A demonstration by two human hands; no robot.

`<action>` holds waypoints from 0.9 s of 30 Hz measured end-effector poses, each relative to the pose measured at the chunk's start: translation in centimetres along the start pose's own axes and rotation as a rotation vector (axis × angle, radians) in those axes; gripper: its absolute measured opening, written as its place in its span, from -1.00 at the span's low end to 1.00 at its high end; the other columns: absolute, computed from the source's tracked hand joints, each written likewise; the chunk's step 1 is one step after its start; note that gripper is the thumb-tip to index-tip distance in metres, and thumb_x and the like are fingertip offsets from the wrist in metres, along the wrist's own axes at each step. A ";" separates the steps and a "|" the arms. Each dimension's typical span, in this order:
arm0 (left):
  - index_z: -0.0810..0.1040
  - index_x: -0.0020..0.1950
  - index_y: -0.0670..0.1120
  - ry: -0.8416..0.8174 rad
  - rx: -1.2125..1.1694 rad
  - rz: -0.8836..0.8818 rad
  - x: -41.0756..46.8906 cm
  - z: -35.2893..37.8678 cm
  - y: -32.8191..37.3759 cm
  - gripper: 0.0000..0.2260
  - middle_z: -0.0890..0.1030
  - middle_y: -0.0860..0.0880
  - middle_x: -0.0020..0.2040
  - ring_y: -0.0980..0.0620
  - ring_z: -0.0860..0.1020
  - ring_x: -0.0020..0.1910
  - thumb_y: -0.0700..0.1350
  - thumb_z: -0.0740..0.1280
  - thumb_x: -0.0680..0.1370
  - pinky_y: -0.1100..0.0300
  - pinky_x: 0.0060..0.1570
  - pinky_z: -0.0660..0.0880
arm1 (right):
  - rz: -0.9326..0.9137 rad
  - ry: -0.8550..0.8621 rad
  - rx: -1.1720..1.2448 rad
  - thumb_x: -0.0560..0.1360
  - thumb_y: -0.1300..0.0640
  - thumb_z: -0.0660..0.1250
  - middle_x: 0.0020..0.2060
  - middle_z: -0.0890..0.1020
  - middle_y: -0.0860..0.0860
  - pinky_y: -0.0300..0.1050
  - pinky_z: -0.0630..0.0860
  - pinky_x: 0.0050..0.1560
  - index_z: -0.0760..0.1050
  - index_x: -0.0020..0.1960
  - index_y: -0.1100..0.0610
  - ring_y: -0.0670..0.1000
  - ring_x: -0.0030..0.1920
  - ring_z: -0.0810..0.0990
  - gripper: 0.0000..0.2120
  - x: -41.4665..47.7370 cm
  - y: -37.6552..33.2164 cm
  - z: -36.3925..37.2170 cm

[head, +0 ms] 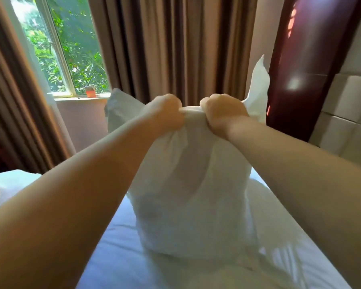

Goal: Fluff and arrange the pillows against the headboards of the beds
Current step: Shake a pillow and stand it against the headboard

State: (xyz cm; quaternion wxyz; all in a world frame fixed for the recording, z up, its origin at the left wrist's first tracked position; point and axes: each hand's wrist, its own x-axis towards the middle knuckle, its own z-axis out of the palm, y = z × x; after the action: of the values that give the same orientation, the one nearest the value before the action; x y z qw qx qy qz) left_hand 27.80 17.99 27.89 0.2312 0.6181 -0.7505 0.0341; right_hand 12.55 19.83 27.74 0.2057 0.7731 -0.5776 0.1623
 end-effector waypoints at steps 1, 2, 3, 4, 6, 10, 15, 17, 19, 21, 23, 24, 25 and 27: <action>0.49 -0.34 -0.10 -0.060 -0.013 0.007 -1.3 0.7 -0.7 -0.88 0.50 -0.02 -0.37 -0.09 0.50 -0.34 -0.14 0.25 0.39 0.23 -0.39 0.33 | -0.033 -0.052 -0.008 0.50 0.33 0.10 0.10 0.53 0.16 0.00 0.41 -0.06 0.48 0.06 0.19 0.21 0.17 0.49 -0.77 -1.1 -0.6 0.2; 0.45 -0.38 -0.09 -0.123 -0.034 0.008 -2.8 1.5 -1.3 -0.85 0.51 -0.03 -0.37 -0.06 0.49 -0.37 -0.16 0.25 0.40 0.23 -0.41 0.32 | -0.069 -0.115 -0.010 0.50 0.32 0.11 0.09 0.51 0.14 0.01 0.44 -0.02 0.47 0.06 0.17 0.18 0.17 0.47 -0.77 -2.2 -1.3 0.7; 0.43 -0.41 -0.07 -0.178 -0.071 0.001 -4.2 2.4 -2.0 -0.83 0.51 -0.03 -0.37 -0.02 0.46 -0.40 -0.18 0.24 0.40 0.24 -0.43 0.31 | -0.099 -0.176 0.000 0.49 0.30 0.13 0.07 0.49 0.11 0.03 0.47 0.00 0.46 0.04 0.14 0.15 0.17 0.45 -0.80 -3.3 -1.8 1.6; 0.40 -0.42 -0.07 -0.220 -0.119 -0.016 -5.6 3.1 -2.5 -0.80 0.49 -0.02 -0.38 0.00 0.44 -0.41 -0.20 0.24 0.41 0.24 -0.46 0.30 | -0.107 -0.229 0.027 0.47 0.27 0.16 0.05 0.47 0.08 0.03 0.48 0.01 0.42 0.02 0.10 0.12 0.16 0.44 -0.83 -4.2 -2.4 2.6; 0.36 -0.41 -0.09 -0.247 -0.234 -0.059 -7.8 4.3 -3.4 -0.79 0.40 0.02 -0.42 0.02 0.38 -0.41 -0.22 0.23 0.43 0.23 -0.47 0.26 | -0.066 -0.327 0.109 0.41 0.12 0.25 0.04 0.45 0.00 0.04 0.48 0.04 0.35 0.06 0.01 0.06 0.15 0.44 -0.76 -5.7 -3.6 4.4; 0.32 -0.43 -0.10 -0.282 -0.369 -0.041 -9.9 4.7 -5.2 -0.77 0.33 0.02 -0.45 0.04 0.30 -0.44 -0.26 0.23 0.42 0.22 -0.46 0.22 | -0.024 -0.433 0.141 0.28 -0.12 0.23 0.00 0.51 -0.10 0.11 0.30 0.05 0.34 0.06 -0.19 0.05 0.12 0.50 -0.66 -6.6 -6.2 6.2; 0.47 -0.04 0.00 -0.328 -0.332 -0.013 -11.1 6.3 -9.0 -0.79 0.48 0.07 -0.15 0.00 0.46 -0.14 -0.01 0.40 0.39 0.21 -0.27 0.39 | 0.000 -0.601 -0.121 0.45 -0.04 0.22 0.00 0.59 -0.01 0.02 0.27 0.02 0.45 0.03 -0.01 0.10 0.13 0.54 -0.80 -7.5 -8.3 6.9; 0.45 0.18 0.10 -0.430 -0.182 -0.013 -11.7 7.2 -10.4 -0.48 0.48 0.07 0.12 -0.02 0.47 0.10 0.23 0.46 0.30 0.11 0.01 0.45 | -0.061 -0.656 -0.205 0.53 0.02 0.21 -0.02 0.56 -0.01 -0.03 0.33 0.05 0.48 0.17 0.04 0.10 0.17 0.52 -0.75 -7.9 -8.9 7.2; 0.40 0.32 0.12 -0.538 -0.010 -0.014 -12.4 8.3 -11.3 -0.29 0.48 0.06 0.26 -0.06 0.45 0.24 0.34 0.45 0.24 0.01 0.21 0.40 | -0.077 -0.722 -0.191 0.59 0.04 0.15 0.09 0.56 0.01 -0.05 0.34 0.04 0.48 0.19 0.07 0.08 0.09 0.50 -0.75 -7.9 -9.1 7.6; 0.45 0.27 0.06 -0.639 -0.005 -0.049 -12.6 9.7 -12.2 -0.33 0.54 0.03 0.22 -0.06 0.50 0.17 0.34 0.45 0.26 -0.01 0.19 0.42 | -0.113 -0.770 -0.199 0.60 0.08 0.10 0.14 0.55 0.01 -0.05 0.25 0.00 0.48 0.17 0.07 0.07 0.02 0.45 -0.76 -7.4 -9.1 8.2; 0.49 0.15 0.00 -0.704 -0.023 -0.040 -12.5 10.8 -12.5 -0.45 0.57 0.00 0.12 -0.05 0.52 0.07 0.31 0.44 0.31 0.00 0.13 0.46 | -0.148 -0.798 -0.202 0.60 0.09 0.09 0.11 0.56 0.02 -0.02 0.22 0.01 0.48 0.16 0.09 0.08 0.01 0.47 -0.75 -7.1 -8.9 9.0; 0.50 0.13 -0.01 -0.716 -0.011 -0.019 -12.4 11.2 -12.6 -0.48 0.57 0.00 0.10 -0.05 0.53 0.05 0.30 0.42 0.34 0.00 0.12 0.47 | -0.150 -0.799 -0.192 0.59 0.09 0.09 0.09 0.57 0.02 -0.03 0.25 0.03 0.48 0.16 0.10 0.08 -0.01 0.48 -0.75 -7.0 -8.8 9.4; 0.50 0.13 0.00 -0.725 0.006 0.003 -12.3 11.5 -12.3 -0.51 0.57 0.00 0.08 -0.05 0.53 0.04 0.29 0.39 0.37 0.00 0.11 0.47 | -0.139 -0.799 -0.188 0.58 0.08 0.11 0.07 0.59 0.02 -0.05 0.31 0.02 0.50 0.17 0.10 0.06 -0.04 0.50 -0.73 -7.1 -8.6 9.8; 0.50 0.11 0.04 -0.755 0.039 0.013 -11.9 11.9 -11.3 -0.59 0.59 0.03 0.04 -0.04 0.54 0.01 0.28 0.34 0.42 0.04 0.02 0.46 | -0.124 -0.799 -0.202 0.56 0.06 0.15 0.05 0.59 0.01 -0.06 0.42 -0.06 0.53 0.17 0.10 0.06 -0.04 0.53 -0.72 -7.2 -7.9 10.3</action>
State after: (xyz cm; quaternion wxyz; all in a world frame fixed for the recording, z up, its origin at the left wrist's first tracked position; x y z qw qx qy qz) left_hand 36.42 22.19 10.02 -0.0738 0.5866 -0.7861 -0.1802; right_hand 18.27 22.55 14.36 0.0497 0.7846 -0.5772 -0.2208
